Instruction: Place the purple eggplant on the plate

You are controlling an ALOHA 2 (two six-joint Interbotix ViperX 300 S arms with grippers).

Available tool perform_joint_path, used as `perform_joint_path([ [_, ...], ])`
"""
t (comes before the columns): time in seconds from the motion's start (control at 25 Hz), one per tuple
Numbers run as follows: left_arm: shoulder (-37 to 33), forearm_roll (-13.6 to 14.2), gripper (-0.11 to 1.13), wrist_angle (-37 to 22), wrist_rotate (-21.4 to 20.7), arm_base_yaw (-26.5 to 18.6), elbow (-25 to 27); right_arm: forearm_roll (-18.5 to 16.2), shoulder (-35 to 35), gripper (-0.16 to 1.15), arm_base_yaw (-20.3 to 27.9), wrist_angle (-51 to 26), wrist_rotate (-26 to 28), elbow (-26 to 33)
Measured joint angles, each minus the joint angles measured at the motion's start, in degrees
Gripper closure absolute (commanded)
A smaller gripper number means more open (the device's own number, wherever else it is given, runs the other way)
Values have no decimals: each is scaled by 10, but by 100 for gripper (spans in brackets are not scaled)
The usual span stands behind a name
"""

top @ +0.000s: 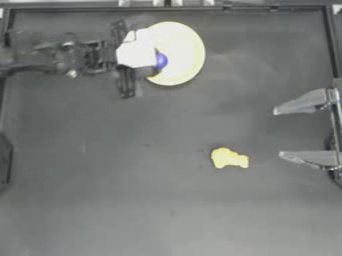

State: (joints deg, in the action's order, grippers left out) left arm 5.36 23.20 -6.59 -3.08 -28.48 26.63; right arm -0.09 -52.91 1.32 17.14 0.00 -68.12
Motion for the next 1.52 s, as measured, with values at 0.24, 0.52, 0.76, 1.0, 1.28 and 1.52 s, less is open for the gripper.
perform_joint_path([
  [0.24, 53, 21, 57, 4, 0, -25, -47, 3, 0, -2, 0, 19, 0, -8],
  [0.52, 106, 35, 57, 4, -1, -35, -89, 3, 0, -2, 7, 25, 0, -11],
  [0.76, 138, 43, 57, 4, -1, -40, -106, 3, 0, -2, 8, 25, 0, -11],
  [1.0, 160, 43, 57, 4, 0, -47, -115, 3, 0, -2, 8, 25, 0, -11],
  [1.28, 183, 47, 54, 4, 0, -53, -127, 4, 0, -2, 8, 25, 1, -11],
  [1.52, 183, 57, 23, 4, 0, -50, -128, 4, 0, -2, 8, 25, 0, -11],
])
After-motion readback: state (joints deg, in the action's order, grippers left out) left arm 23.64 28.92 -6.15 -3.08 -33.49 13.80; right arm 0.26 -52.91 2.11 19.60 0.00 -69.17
